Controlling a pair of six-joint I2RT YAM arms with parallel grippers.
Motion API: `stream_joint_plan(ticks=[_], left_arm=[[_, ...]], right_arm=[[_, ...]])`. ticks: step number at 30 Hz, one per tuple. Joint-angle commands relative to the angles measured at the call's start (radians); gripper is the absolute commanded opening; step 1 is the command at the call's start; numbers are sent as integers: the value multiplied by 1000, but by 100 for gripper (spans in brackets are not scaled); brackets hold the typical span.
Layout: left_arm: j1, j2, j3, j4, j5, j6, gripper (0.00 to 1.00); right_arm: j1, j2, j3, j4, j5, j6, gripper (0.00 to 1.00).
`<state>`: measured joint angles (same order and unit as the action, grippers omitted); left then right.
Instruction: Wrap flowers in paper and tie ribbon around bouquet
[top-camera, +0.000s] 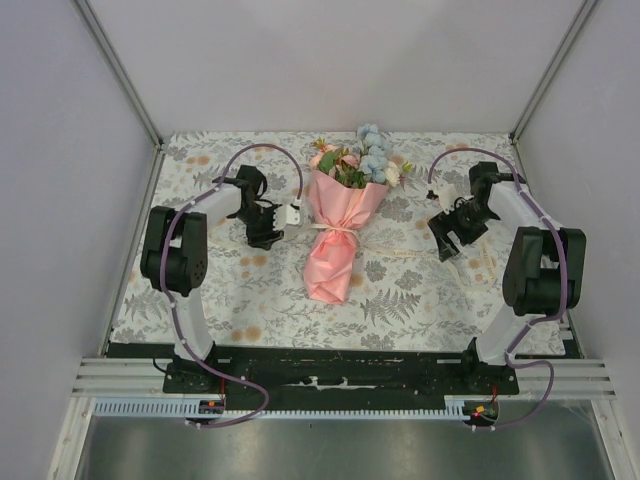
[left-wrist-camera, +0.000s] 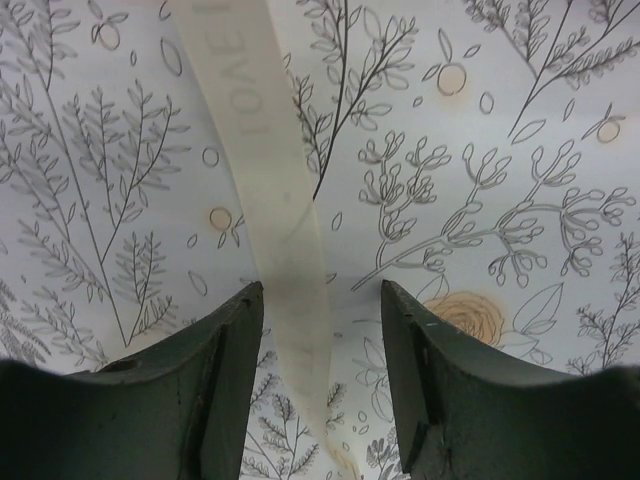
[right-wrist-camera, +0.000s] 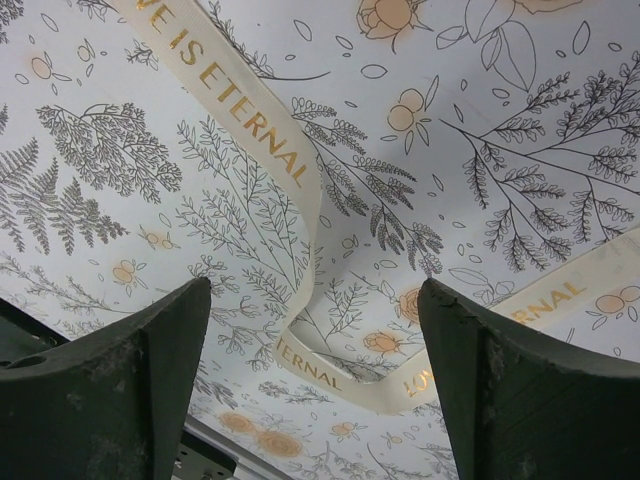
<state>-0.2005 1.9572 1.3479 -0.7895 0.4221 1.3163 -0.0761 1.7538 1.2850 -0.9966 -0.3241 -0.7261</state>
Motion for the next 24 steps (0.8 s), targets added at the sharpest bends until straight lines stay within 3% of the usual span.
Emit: stream_joint_plan(ticks=[1, 5, 9, 17, 20, 24], left_arm=[[-23, 48, 37, 22, -14, -49, 56], [-19, 91, 65, -10, -83, -39, 49], [-13, 167, 157, -149, -109, 6, 44], [-19, 279, 269, -267, -146, 21, 39], [-25, 279, 254, -269, -160, 18, 29], [-31, 258, 231, -266, -134, 3, 4]], right_arm=[[-4, -28, -13, -5, -20, 11, 91], [-4, -46, -26, -5, -18, 11, 91], [-4, -53, -32, -4, -23, 13, 91], [-5, -59, -32, -4, -26, 17, 90], [-5, -63, -39, 1, -27, 19, 90], [-5, -66, -49, 10, -33, 21, 89]])
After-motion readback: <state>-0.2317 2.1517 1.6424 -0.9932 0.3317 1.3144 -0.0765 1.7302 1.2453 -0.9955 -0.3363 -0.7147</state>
